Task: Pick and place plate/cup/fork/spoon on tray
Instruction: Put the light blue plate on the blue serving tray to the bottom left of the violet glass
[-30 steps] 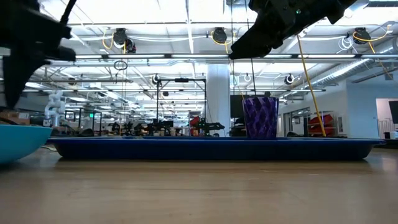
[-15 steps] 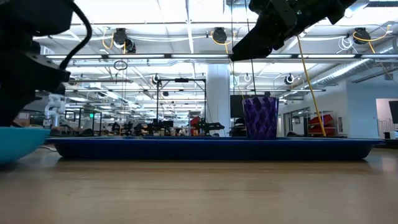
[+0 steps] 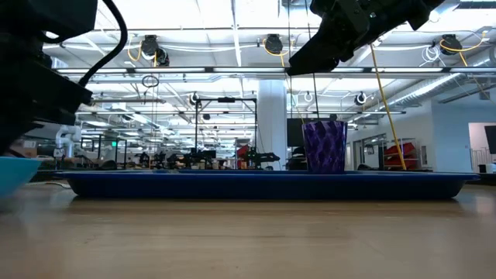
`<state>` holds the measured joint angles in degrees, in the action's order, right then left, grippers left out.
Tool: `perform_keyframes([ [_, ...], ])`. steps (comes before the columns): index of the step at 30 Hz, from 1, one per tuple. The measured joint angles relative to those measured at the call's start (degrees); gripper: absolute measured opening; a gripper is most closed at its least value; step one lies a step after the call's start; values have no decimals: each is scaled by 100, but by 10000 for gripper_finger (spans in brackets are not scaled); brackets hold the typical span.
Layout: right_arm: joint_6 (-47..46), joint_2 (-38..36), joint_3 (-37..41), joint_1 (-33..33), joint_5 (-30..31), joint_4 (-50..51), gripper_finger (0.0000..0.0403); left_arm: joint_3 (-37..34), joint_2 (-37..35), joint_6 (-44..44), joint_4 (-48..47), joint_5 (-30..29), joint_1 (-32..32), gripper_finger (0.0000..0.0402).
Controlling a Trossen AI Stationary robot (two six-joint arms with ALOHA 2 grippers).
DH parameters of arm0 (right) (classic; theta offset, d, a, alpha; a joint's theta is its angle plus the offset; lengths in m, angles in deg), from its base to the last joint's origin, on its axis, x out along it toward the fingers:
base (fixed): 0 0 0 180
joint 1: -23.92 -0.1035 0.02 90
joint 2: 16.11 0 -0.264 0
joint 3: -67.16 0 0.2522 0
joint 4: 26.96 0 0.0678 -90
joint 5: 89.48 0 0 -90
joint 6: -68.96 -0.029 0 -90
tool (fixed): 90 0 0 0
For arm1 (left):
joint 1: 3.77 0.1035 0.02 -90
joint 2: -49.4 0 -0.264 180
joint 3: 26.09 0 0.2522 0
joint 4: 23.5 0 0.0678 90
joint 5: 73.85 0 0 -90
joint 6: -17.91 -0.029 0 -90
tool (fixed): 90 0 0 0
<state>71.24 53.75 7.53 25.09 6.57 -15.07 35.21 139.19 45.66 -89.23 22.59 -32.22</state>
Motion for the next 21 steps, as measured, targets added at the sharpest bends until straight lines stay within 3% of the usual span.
perform_keyframes([
  [2,2,2,0,2,12,1,272,9,-12,128,23,341,1,17],
  [4,2,2,0,2,14,-1,272,6,-6,153,68,588,11,17],
  [14,57,1,0,2,36,-4,272,98,8,89,202,862,305,6],
  [21,57,0,0,2,38,-4,272,782,10,-172,183,951,651,4],
])
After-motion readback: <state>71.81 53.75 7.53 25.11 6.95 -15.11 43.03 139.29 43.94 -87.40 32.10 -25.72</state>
